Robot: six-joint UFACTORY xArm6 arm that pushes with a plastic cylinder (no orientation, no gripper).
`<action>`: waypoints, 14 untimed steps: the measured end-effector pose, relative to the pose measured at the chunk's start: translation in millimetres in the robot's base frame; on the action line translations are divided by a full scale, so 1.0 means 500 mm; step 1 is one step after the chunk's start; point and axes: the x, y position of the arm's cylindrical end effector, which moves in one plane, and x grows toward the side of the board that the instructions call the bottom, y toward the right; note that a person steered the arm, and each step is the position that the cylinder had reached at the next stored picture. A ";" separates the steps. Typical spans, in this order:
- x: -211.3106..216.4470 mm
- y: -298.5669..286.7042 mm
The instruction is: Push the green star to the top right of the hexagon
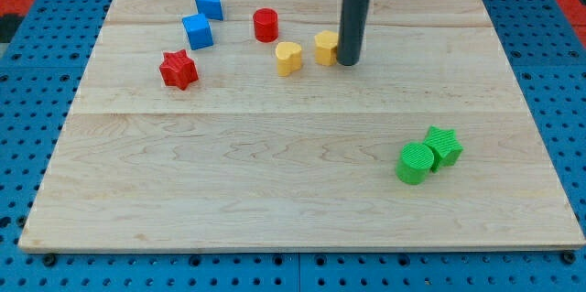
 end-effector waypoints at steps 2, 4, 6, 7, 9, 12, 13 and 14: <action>0.002 -0.002; 0.241 0.348; 0.294 0.284; 0.254 0.240; 0.379 0.213; 0.057 0.132; -0.014 0.132; 0.029 0.147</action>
